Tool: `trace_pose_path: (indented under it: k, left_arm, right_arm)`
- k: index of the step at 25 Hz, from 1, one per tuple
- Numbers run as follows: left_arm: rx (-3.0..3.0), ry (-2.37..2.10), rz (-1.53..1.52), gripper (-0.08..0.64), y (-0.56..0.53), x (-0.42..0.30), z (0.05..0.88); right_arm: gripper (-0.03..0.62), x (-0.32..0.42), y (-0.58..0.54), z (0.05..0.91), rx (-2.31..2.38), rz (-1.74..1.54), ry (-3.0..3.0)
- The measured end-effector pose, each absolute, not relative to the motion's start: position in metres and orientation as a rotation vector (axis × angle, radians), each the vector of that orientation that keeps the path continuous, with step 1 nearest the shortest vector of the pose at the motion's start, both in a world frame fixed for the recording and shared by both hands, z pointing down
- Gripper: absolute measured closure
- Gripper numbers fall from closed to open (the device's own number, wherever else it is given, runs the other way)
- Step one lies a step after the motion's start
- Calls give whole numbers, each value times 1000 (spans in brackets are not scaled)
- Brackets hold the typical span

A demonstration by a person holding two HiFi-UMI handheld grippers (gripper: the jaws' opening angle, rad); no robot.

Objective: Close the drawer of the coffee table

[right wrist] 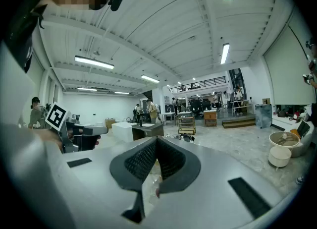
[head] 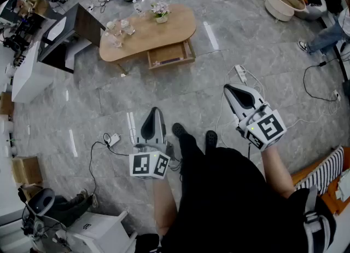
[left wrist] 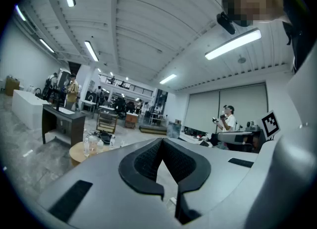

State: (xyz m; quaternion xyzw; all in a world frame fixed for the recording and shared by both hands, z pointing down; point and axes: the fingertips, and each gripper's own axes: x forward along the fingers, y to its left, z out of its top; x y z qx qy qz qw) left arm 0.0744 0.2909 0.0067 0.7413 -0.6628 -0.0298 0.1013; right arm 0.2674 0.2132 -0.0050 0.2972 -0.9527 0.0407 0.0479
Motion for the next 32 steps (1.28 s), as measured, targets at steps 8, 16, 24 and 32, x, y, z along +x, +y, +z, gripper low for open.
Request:
trace_pose_path:
  k: [8, 16, 24, 32]
  left_arm:
    - [2197, -1955, -103, 545, 298, 77, -3]
    - [2168, -1969, -75, 546, 302, 69, -1]
    - [2141, -1960, -63, 546, 287, 34, 15]
    - [2168, -1932, -90, 546, 241, -34, 13]
  right_arm:
    - [580, 268, 219, -10, 895, 108, -2912]
    - [580, 264, 217, -9, 907, 140, -2923]
    - [580, 237, 200, 4, 921, 214, -2912]
    - [580, 170, 159, 1, 960, 229, -2874]
